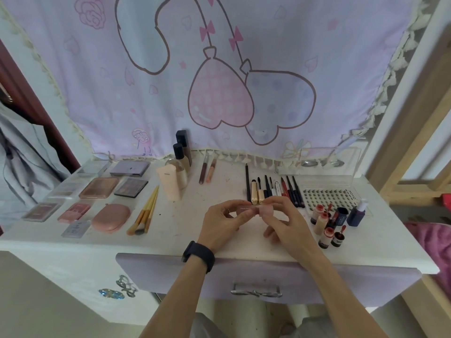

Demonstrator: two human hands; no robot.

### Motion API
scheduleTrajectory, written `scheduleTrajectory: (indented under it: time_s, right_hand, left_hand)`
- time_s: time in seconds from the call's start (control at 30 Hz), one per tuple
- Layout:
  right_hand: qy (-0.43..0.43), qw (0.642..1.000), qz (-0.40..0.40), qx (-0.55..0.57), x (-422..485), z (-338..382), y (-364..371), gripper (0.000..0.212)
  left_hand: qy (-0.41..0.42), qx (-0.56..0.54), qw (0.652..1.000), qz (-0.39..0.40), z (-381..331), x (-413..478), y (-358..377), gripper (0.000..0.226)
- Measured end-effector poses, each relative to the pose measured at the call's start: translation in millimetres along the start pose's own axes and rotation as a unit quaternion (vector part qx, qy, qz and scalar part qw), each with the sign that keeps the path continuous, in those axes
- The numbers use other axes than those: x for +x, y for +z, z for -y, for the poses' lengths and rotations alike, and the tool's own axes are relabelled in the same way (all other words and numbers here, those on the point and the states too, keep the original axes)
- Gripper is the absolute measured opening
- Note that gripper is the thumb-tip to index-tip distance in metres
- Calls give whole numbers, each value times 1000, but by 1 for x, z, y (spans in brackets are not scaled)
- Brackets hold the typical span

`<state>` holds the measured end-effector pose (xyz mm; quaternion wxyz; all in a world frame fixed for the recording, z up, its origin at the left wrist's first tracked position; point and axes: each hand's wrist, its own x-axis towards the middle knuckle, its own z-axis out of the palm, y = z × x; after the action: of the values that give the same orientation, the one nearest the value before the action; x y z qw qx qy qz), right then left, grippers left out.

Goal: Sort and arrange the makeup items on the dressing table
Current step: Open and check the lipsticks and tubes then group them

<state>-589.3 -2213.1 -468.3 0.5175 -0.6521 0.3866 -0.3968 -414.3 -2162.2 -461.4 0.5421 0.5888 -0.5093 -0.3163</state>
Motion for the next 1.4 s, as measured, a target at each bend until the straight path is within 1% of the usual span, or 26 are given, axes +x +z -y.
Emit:
scheduleTrajectory:
  time_s: [0.1,0.17,0.27,0.4,0.5,0.6,0.7,0.8,0.87,0.97,1.0,1.07,1.1,1.17,1.27,1.4]
  right_hand:
    - [25,1000,-11,1,2,3,1,30]
    - [22,999,-17,-18,3,2,3,27]
    - [1,1000,-12,-19,1,-3,3,9]
    - [-3,1000,7,20,-1,-2,0,19]
    - [21,1000,-10,11,1,2,1,26]
    - [12,999,-16,-30,2,0,3,23]
    - [-11,999,-16,-28,0,-5,3,7]
    - [-18,1000,-6,-2,-2,-4,1,15]
    - [-5,1000,-7,6,-1,-2,0,19]
    - [11,999,-11,-29,1,1,2,22]
    - [8,999,-12,-34,1,0,3,21]
    - [-15,999,-18,-24,-1,-2,3,11]
    - [-29,999,-19,-18,-2,-3,2,9]
    - [-52,998,-18,-15,-5,-4,2,15]
    - [-79,996,-25,-27,-8,-4,6,17]
    - [-139,985,-57,-81,-10,-9,11,16]
  left_hand:
    - [-5,4,1000,-2,0,0,0,13]
    - [-5,10,1000,0,1,0,-1,13]
    - [-4,9,1000,1,1,0,0,13]
    - [-4,5,1000,1,2,0,0,17]
    - [-4,7,1000,1,3,1,0,18]
    - [-11,7,1000,-1,3,1,1,19]
    - [-14,8,1000,0,3,2,1,17]
    - [-18,8,1000,0,1,2,1,18]
    - [-20,8,1000,-2,1,1,0,13]
    - [-21,6,1000,-2,1,1,1,9]
    - [-24,10,1000,0,1,1,1,10]
    - [-28,21,999,6,1,2,2,15]
    - [-30,23,999,9,1,2,2,18]
    - [-35,21,999,16,1,2,3,25]
    - [-43,25,998,23,0,1,2,44]
    - [-65,48,997,18,3,3,4,44]
